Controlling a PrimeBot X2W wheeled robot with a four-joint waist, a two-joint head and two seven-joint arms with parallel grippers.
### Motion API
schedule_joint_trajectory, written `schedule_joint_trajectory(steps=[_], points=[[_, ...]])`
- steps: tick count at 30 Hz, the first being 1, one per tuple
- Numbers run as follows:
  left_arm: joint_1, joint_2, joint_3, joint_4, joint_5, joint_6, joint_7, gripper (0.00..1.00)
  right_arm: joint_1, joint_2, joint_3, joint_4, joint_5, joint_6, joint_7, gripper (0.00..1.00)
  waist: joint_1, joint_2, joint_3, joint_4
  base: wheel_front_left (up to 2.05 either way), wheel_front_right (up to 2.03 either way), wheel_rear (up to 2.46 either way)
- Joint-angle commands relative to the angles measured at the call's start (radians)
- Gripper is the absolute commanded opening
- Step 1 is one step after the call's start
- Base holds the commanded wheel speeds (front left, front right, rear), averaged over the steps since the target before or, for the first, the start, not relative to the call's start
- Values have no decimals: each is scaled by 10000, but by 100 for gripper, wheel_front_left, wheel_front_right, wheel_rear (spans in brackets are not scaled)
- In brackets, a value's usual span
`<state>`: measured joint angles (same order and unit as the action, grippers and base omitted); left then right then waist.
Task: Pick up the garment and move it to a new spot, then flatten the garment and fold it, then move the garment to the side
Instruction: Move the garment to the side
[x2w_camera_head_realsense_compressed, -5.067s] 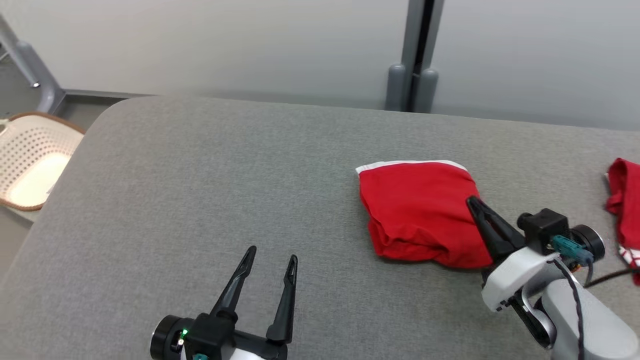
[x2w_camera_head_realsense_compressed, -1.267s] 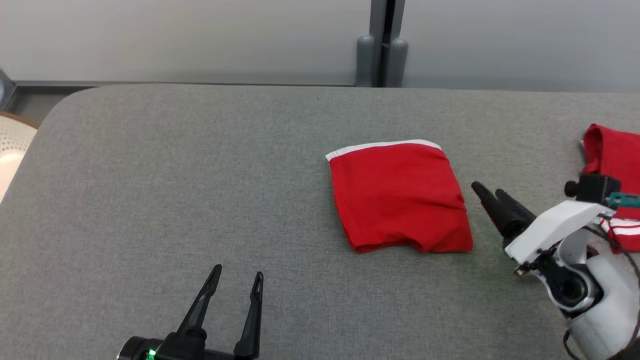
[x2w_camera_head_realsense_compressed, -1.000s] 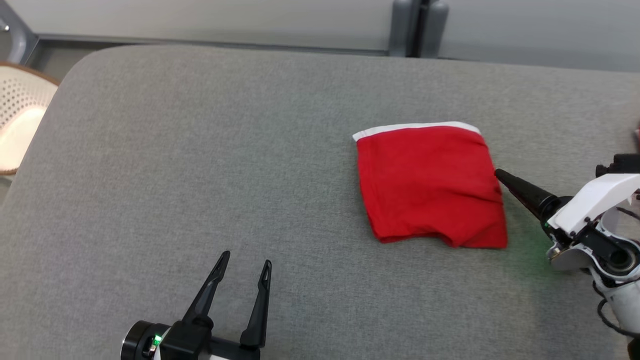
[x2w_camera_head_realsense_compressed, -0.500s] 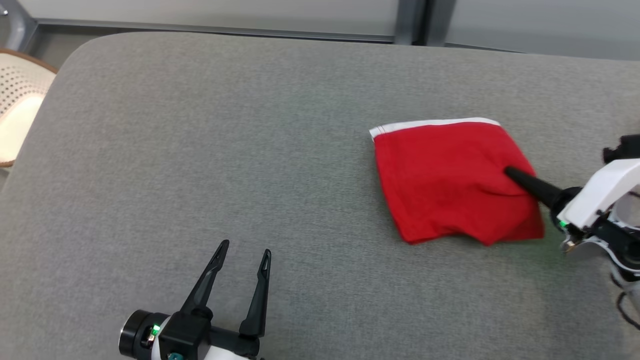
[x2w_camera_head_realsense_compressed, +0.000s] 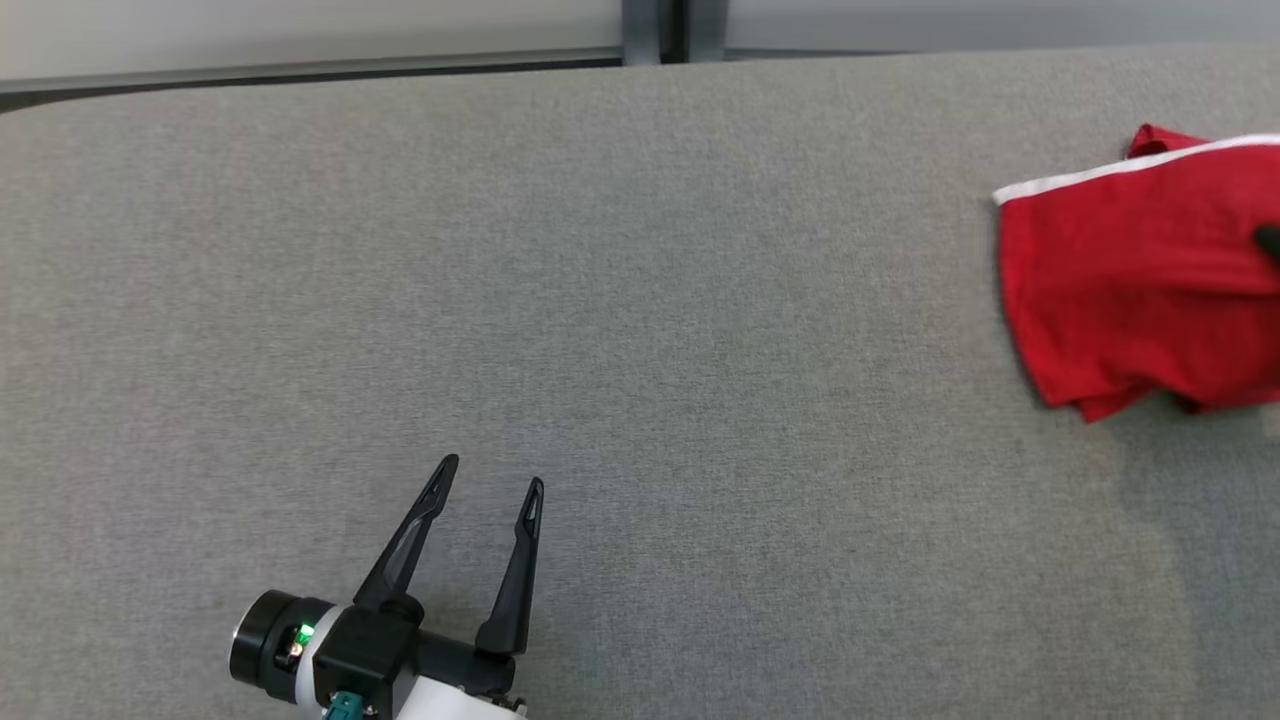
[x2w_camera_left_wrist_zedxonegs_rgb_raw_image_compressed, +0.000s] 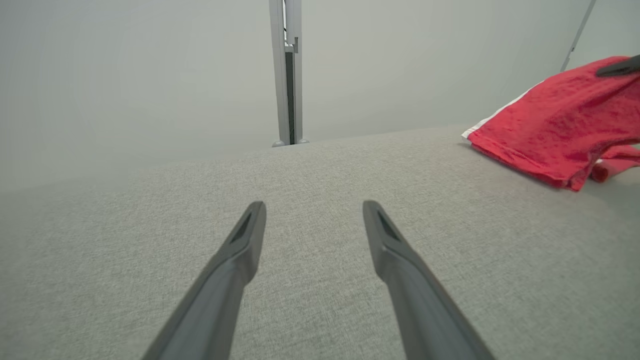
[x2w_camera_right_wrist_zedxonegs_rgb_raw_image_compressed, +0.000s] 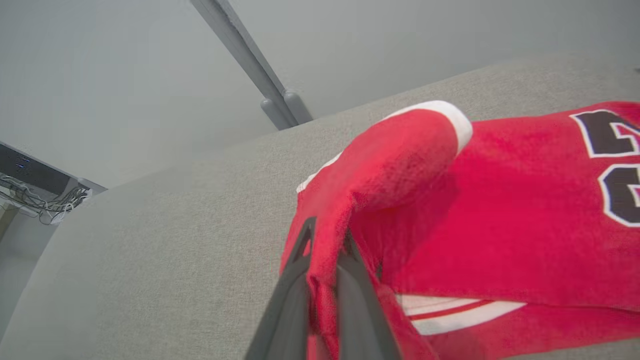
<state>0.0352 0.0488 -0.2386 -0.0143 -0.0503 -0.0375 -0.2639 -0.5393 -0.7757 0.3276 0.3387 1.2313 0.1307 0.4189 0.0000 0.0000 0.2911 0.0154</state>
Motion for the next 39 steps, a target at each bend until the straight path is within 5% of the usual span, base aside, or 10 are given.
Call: schedule_joint_trajectory(steps=[1,12,23,35,36,37,39], points=[[-148,46,41,-4,85,-76,1,100,-132,-123,-120,-23,-133,-2,-157,0,0,0,261,-191,0,0,0],[-533,128,184,-24,235,-353,-1,100,-485,-1100,-498,477,-1298,-2,-339,0,0,0,876,99,0,0,0],[-590,103,172,46,201,-462,-1,100,-297,-1849,-567,1255,-2776,-5,750,0,0,0,1059,419,0,0,0],[-766,82,77,192,172,-581,-1,100,-406,-1221,-851,1625,-5378,-5,122,0,0,0,1057,447,0,0,0],[-745,83,83,206,173,-582,0,100,-417,-1125,-947,1739,-5466,-5,100,5,0,0,1023,451,0,0,0],[-689,87,85,254,193,-616,0,100,-444,-938,-1205,2001,-5674,-5,7,100,0,0,918,474,0,0,0],[-597,88,102,300,210,-625,0,100,-401,-837,-1294,2137,-6030,-5,-97,100,0,0,775,481,0,0,0]])
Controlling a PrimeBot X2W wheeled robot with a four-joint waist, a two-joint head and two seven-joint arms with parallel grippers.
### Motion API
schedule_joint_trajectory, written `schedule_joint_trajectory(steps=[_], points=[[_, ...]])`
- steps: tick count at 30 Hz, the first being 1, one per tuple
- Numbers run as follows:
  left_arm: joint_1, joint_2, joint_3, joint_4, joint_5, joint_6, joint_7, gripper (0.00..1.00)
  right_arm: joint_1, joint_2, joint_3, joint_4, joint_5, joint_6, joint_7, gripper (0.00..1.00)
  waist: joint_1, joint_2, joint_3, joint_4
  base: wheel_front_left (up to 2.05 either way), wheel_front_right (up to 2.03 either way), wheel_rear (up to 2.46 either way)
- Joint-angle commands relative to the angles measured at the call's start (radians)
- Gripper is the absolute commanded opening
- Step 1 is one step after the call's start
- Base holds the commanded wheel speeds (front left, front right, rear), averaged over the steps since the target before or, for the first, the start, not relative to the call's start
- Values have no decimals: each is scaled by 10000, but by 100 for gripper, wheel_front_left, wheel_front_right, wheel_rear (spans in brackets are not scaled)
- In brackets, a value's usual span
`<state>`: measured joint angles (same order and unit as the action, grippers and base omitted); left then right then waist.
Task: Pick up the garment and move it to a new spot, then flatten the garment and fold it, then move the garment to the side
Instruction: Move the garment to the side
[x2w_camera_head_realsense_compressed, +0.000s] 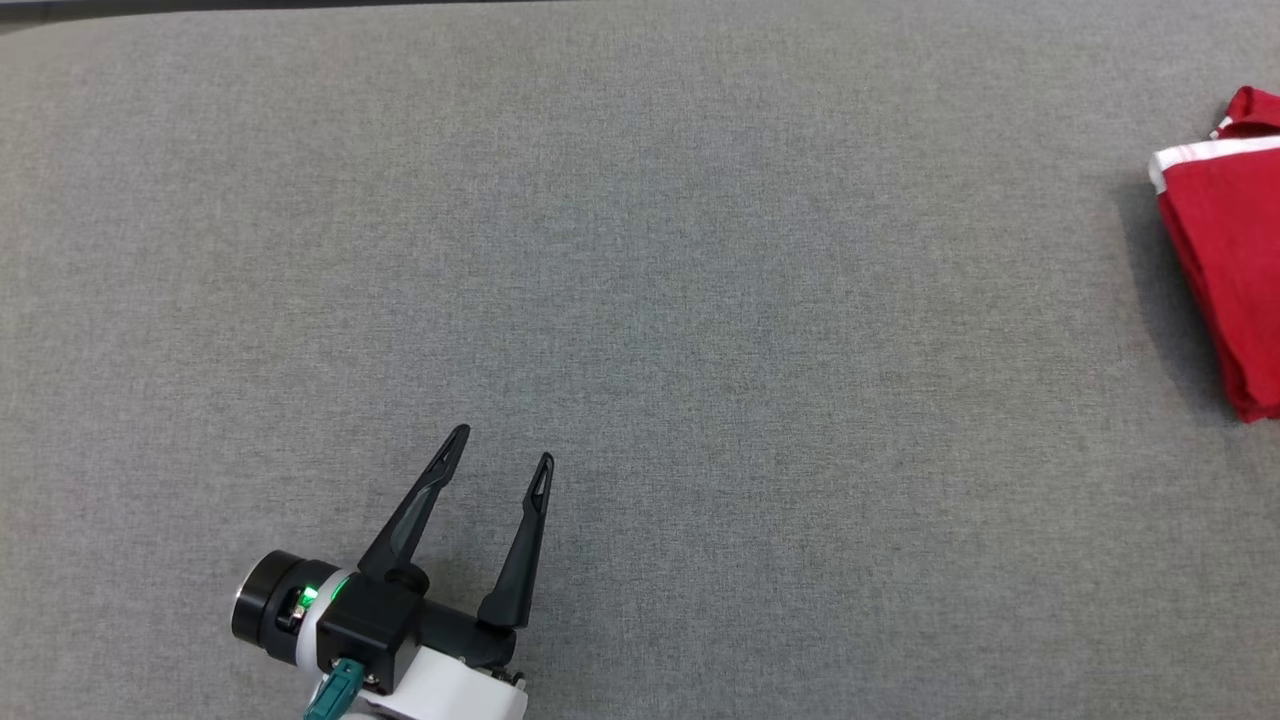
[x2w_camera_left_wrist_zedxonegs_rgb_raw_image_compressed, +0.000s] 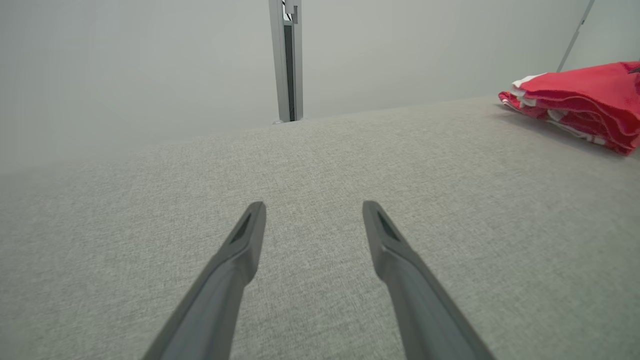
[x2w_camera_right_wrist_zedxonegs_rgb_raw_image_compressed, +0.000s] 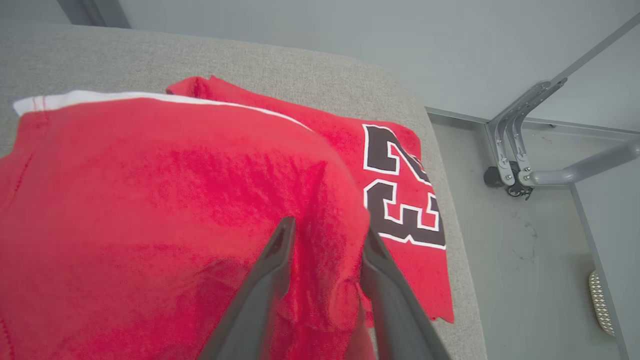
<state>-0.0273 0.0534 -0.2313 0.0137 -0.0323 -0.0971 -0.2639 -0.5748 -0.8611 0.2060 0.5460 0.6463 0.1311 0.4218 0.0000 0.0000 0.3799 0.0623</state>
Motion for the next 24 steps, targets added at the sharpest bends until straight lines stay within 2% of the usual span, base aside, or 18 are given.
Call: schedule_joint_trajectory(steps=[1,6,10,16,19,21,24], points=[[68,41,35,48,35,-34,0,100,-30,32,-157,157,-376,-9,-223,100,0,0,-197,11,0,0,0],[292,33,45,100,52,10,0,100,185,236,-418,524,-1807,-7,-870,100,0,0,-798,-23,0,0,0],[532,27,64,132,-23,104,0,100,395,599,-555,394,-2497,-7,-1649,100,0,0,-1329,-58,0,0,0],[1048,-2,276,87,-672,524,1,100,1571,2125,-428,-411,-3055,-9,-3888,100,0,0,-2559,-112,0,0,0],[1343,-4,311,130,-1485,867,1,100,2352,2949,-138,-671,-3335,-9,-5111,100,0,0,-3158,-80,0,0,0],[1469,-6,248,130,-2578,798,0,100,2890,3587,12,-618,-3510,-7,-5934,100,0,0,-3541,-29,0,0,0],[1588,-9,292,-1,-2967,633,-2,100,3487,4494,43,-614,-3828,-7,-6679,100,0,0,-3933,64,0,0,0]])
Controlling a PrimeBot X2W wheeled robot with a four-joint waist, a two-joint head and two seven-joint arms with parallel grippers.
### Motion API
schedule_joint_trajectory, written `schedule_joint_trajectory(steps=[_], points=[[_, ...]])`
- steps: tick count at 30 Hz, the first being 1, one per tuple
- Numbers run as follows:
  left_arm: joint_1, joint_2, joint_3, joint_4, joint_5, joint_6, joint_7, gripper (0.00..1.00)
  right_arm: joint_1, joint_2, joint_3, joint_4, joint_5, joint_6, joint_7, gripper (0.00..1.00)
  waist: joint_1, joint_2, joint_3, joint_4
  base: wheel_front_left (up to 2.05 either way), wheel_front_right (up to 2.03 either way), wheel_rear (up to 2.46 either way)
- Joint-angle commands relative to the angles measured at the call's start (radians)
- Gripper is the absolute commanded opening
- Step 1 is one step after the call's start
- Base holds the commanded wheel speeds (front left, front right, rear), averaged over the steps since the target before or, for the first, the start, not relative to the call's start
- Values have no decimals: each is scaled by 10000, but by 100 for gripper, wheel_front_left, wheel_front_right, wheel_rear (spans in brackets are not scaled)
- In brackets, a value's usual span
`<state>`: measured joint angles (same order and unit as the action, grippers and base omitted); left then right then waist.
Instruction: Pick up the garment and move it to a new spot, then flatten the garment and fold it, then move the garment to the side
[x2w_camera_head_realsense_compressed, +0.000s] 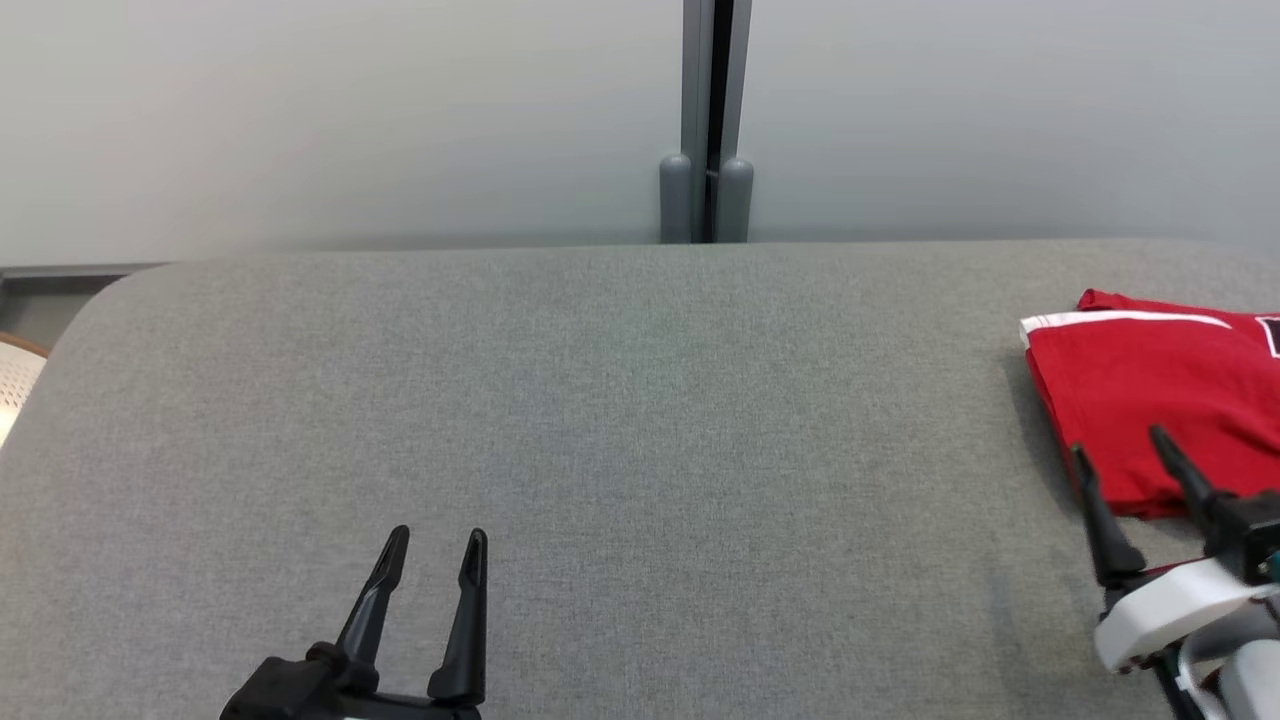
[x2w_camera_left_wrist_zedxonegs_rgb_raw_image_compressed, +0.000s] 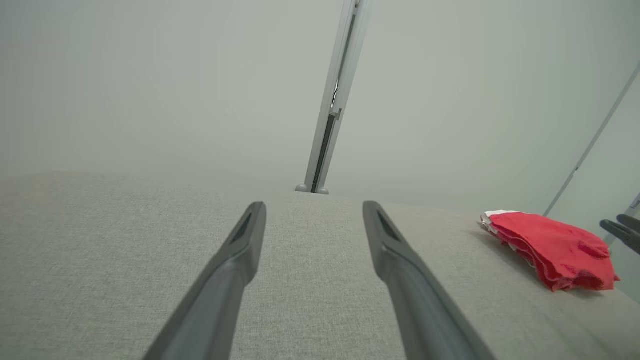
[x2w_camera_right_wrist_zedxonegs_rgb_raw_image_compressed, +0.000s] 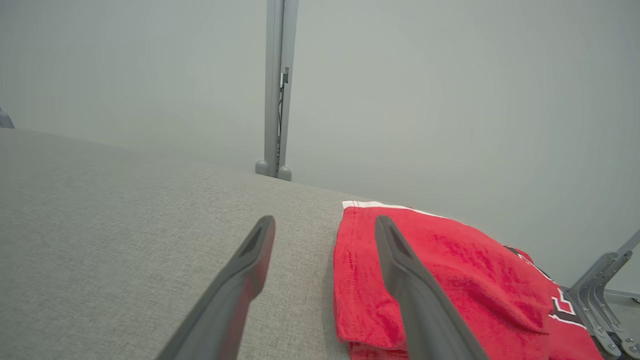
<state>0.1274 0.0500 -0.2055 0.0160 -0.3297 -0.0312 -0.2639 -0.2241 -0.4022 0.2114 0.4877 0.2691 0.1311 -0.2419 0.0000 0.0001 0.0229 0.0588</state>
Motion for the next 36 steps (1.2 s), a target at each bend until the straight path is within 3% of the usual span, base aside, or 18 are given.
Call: schedule_joint_trajectory(steps=[1,7,13,19,35,36], points=[[98,34,115,-41,-15,57,1,100,163,242,-72,-99,-151,-7,-157,100,0,-1,-454,132,0,0,0],[389,28,540,-188,746,614,1,100,1629,2157,-905,-2151,-928,-7,-234,100,0,-1,-918,182,0,0,0],[854,30,910,-670,1702,932,0,100,3120,3170,-1458,-3792,-1383,-6,-238,100,0,-1,-1384,84,0,0,0],[1410,45,1089,-1084,2711,1030,1,100,3953,3401,-1340,-4019,-1543,-6,-227,100,0,-1,-1655,1,0,0,0],[1615,28,1187,-387,2323,278,1,100,4394,3509,-1493,-3862,-1268,-6,-226,100,0,-1,-1734,102,0,0,0],[1642,-4,1140,-372,2346,305,-1,0,4314,3517,-1453,-3814,-1320,-4,-215,0,0,-1,-1735,100,0,0,0]])
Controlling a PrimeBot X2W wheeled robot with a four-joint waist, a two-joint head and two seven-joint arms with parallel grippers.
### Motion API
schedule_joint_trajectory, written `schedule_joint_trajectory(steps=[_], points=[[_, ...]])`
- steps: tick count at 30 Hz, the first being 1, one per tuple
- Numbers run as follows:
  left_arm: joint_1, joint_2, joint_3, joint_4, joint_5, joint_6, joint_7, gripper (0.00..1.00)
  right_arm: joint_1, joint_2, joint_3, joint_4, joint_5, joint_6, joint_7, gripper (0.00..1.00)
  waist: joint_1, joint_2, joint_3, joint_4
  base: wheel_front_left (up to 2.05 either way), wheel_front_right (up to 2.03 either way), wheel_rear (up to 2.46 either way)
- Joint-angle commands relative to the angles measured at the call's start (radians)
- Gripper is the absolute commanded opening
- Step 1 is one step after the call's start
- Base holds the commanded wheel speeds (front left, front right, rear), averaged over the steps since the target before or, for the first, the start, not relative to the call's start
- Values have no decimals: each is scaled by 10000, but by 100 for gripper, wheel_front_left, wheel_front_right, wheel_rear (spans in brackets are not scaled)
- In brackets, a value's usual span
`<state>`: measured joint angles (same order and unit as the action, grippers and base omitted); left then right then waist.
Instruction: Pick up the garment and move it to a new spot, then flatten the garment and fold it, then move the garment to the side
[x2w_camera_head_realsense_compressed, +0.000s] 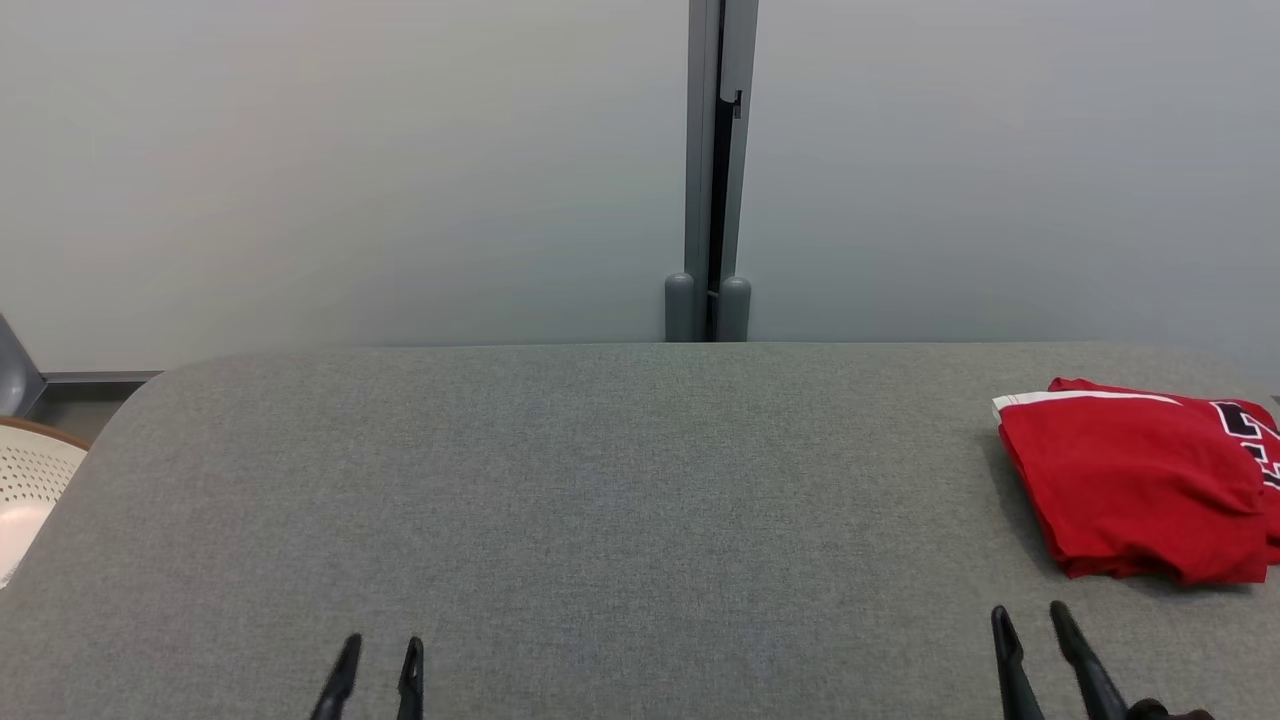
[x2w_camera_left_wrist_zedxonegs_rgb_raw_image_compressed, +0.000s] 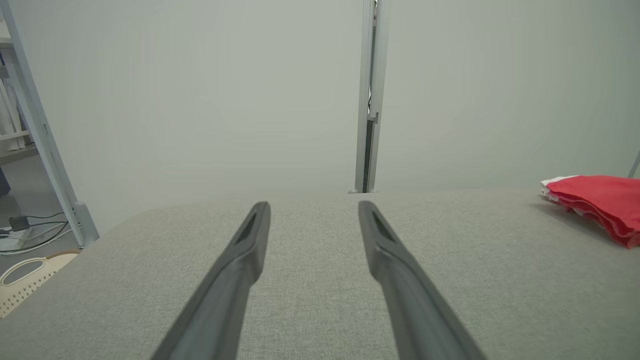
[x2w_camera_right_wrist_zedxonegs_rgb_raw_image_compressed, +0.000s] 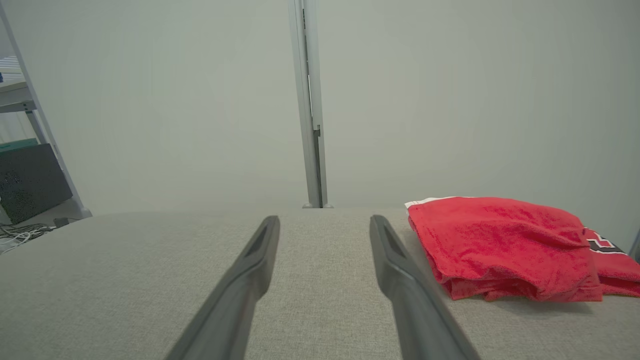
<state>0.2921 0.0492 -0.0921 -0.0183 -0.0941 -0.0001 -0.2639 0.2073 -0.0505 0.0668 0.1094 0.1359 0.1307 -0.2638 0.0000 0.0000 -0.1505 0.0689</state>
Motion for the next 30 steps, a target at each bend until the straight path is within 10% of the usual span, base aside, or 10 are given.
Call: schedule_joint_trajectory(steps=[1,30], points=[[32,-4,-14,53,-22,-5,0,0,4,0,13,57,22,0,0,0,0,0,1,0,0,0,0],[-1196,232,303,1172,-5251,-433,968,0,-922,-159,-315,699,5023,0,1051,0,0,0,326,-146,0,0,0]])
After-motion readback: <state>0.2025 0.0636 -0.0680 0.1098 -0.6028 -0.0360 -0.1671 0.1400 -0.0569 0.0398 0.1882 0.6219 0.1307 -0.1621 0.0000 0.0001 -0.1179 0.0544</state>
